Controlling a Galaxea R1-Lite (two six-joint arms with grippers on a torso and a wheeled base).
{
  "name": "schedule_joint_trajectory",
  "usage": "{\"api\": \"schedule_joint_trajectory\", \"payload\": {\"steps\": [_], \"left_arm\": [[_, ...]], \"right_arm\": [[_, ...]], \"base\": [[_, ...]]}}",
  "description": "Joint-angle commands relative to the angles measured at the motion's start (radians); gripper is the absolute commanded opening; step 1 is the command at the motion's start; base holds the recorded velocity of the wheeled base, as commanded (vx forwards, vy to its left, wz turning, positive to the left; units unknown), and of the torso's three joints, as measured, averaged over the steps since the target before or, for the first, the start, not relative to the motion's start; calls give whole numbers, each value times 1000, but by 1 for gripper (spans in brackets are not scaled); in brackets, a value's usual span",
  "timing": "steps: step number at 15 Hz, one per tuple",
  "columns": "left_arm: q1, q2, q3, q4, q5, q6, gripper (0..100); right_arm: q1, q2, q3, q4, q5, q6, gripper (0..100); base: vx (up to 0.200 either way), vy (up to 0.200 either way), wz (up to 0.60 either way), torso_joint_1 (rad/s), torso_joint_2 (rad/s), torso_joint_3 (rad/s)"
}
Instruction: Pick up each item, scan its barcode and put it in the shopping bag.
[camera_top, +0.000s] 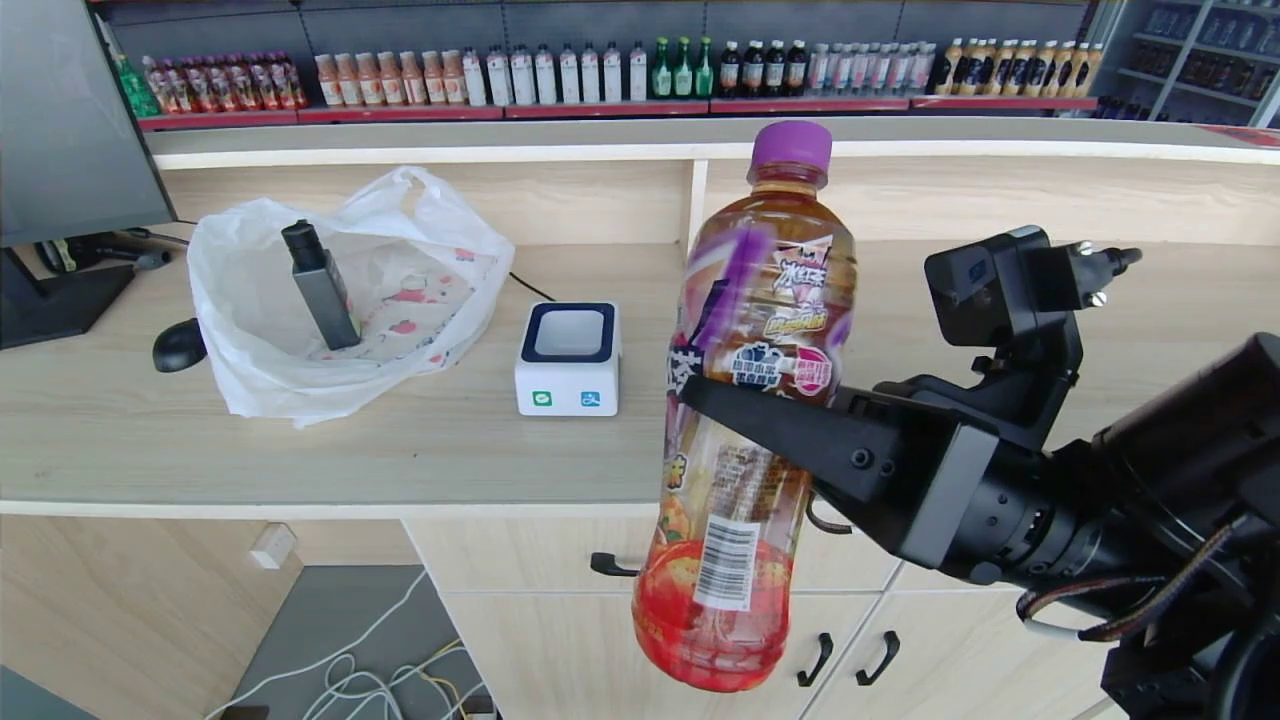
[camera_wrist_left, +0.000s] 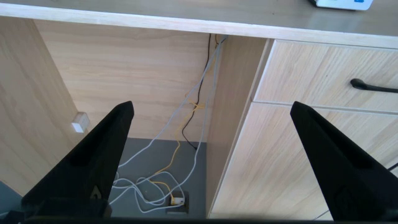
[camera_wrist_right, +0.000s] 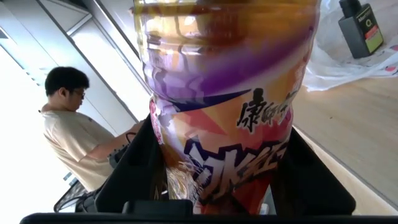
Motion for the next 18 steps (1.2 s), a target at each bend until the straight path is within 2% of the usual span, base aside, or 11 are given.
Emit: {"api": "schedule_joint_trajectory", "payload": {"steps": [1,12,17,18], "left_arm": [[1,0,0,0,0,0,100],[1,0,0,0,0,0,100],[1,0,0,0,0,0,100],[-1,0,0,0,0,0,100]], "right_arm": [[0,-3,0,-1,1,-1,0],[-13,-56,28,-1,-1,-24,0],[-128,-7,57,-1,-6,-167,0],[-177,0,71,-1,-9,-234,0]], "base": [[0,0,0,0,0,0],[0,0,0,0,0,0],[0,0,0,0,0,0],[0,0,0,0,0,0]]}}
